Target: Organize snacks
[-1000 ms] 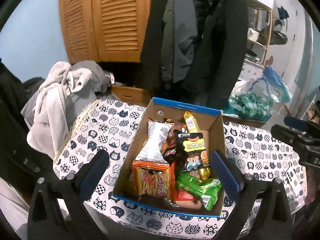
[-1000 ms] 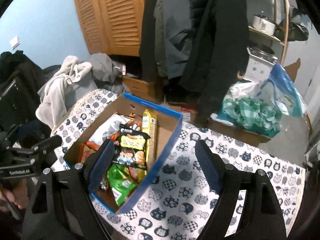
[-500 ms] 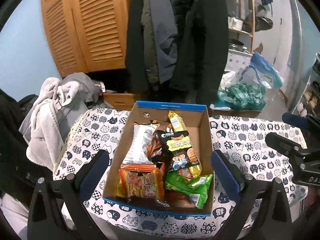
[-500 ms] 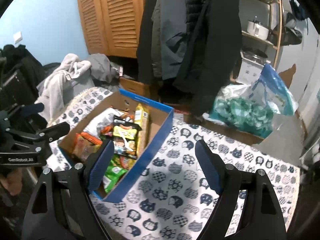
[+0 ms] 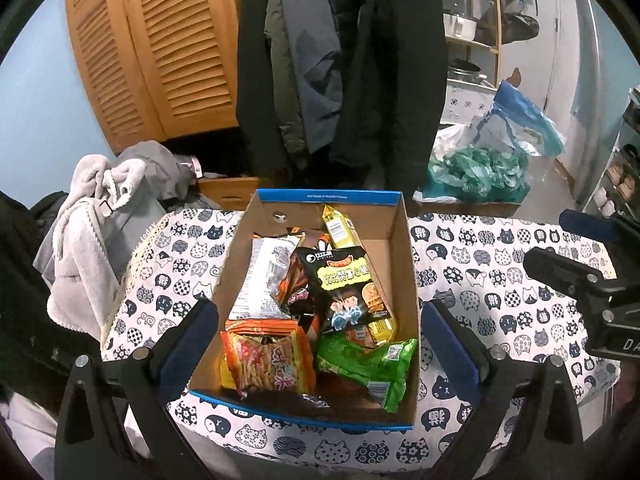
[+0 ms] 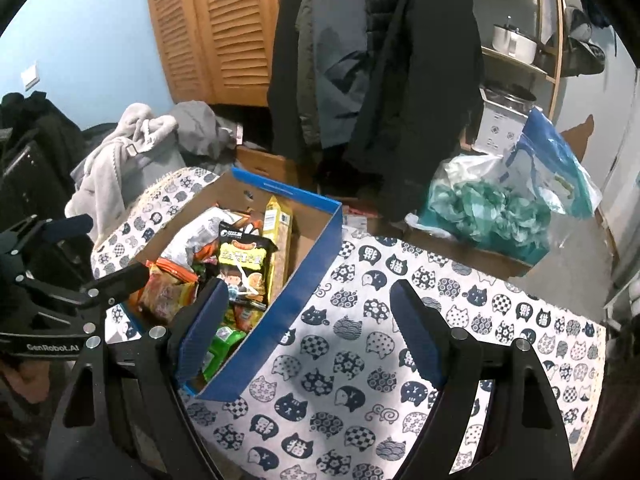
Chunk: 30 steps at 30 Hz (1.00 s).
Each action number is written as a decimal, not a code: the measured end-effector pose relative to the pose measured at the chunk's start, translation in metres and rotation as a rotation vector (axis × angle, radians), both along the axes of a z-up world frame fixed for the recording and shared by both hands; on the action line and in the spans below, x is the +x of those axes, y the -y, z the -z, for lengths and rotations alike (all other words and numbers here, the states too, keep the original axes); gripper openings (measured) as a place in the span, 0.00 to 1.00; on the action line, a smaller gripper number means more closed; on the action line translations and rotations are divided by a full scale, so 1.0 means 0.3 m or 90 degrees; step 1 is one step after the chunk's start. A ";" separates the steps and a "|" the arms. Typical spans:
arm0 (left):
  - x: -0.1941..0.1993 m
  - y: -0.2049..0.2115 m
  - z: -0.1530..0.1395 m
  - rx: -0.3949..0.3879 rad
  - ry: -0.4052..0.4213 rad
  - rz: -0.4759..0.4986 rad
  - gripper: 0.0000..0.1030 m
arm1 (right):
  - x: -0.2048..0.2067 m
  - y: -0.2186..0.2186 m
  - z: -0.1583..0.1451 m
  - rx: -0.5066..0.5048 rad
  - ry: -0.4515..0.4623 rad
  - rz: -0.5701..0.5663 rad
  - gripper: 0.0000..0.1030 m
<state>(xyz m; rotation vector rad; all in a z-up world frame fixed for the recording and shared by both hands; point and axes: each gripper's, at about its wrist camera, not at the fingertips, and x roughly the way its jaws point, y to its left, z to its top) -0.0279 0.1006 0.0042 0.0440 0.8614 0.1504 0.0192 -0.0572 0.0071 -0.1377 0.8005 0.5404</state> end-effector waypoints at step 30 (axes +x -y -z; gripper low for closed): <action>0.006 0.008 0.007 0.007 -0.021 0.008 0.99 | -0.002 0.008 0.005 -0.013 -0.010 -0.004 0.80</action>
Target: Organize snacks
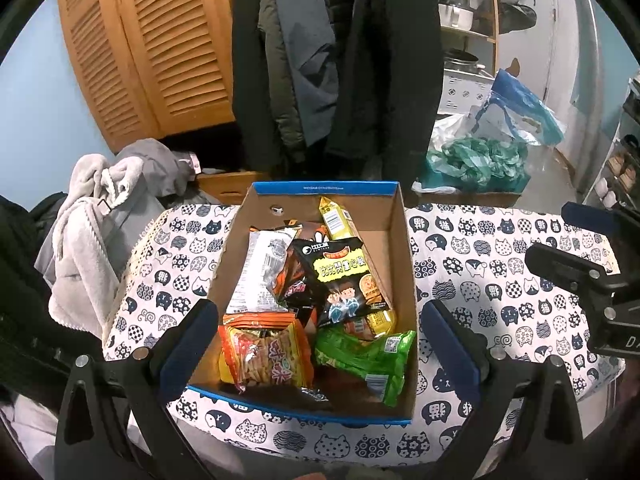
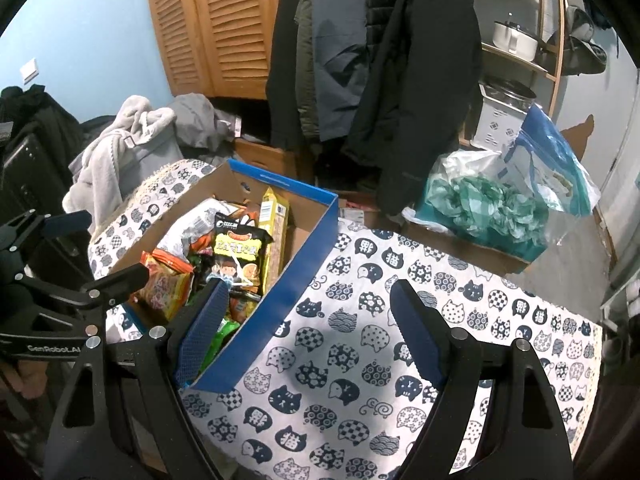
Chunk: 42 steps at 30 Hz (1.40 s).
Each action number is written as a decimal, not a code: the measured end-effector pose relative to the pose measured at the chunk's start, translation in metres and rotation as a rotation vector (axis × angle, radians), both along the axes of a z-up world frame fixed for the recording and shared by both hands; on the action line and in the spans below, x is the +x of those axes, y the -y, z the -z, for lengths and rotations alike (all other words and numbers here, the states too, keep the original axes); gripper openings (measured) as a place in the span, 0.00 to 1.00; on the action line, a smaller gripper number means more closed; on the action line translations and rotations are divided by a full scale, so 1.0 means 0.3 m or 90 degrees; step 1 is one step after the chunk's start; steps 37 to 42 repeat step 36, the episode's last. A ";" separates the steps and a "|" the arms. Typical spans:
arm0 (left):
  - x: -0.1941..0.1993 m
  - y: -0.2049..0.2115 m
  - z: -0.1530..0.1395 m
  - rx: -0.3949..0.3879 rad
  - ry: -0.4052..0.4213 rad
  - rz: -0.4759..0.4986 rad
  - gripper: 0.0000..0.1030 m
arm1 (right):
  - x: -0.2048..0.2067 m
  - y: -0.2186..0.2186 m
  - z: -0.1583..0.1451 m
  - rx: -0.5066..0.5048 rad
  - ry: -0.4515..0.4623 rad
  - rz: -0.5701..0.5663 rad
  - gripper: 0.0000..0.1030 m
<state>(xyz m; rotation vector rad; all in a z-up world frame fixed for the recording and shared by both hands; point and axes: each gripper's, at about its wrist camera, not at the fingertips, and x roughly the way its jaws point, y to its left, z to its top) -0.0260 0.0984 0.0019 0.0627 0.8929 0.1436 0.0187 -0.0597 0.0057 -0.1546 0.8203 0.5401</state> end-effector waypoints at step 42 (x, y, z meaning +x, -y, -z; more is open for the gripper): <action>-0.010 -0.012 0.017 0.014 -0.002 -0.002 0.99 | 0.002 0.000 0.001 -0.004 0.000 -0.002 0.80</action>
